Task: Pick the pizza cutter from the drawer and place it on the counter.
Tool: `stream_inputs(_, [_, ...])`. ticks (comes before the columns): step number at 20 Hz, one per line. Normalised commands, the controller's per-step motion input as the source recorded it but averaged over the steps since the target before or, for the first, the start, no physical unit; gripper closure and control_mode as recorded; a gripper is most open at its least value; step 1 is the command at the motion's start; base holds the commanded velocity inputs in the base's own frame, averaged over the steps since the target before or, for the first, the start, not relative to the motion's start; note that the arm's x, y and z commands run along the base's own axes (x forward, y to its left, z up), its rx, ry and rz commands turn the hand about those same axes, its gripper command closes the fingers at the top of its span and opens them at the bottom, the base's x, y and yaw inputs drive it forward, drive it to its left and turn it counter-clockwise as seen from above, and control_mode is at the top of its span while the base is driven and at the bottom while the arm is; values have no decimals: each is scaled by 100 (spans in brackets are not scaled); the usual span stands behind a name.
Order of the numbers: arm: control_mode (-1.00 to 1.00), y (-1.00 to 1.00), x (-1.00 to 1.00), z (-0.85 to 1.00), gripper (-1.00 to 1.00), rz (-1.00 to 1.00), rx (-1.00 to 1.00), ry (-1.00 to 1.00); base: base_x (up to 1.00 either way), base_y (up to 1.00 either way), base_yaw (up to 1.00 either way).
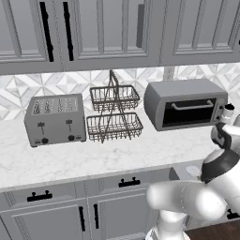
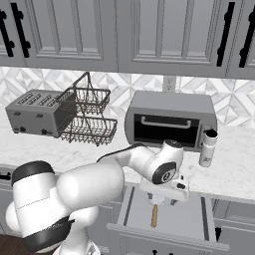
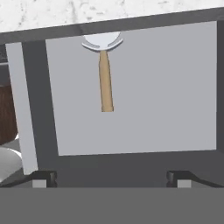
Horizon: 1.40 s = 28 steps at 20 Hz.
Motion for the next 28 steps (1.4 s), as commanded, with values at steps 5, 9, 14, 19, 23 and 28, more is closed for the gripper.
stream_inputs(5, [-100,-8,-24,-24,-100,0,0,3,0,0,0])
stream_inputs(9, [-100,10,2,-30,-100,3,0,0,0,0,0])
stream_inputs(14, [-100,33,3,-49,-100,1,0,0,0,0,0])
stream_inputs(19, [-100,13,0,-44,-100,3,0,-3,0,0,0])
stream_inputs(23, [-100,-13,-12,-24,-100,0,0,0,0,0,0])
stream_inputs(28, [-100,-17,-27,-19,-100,0,0,2,0,0,0])
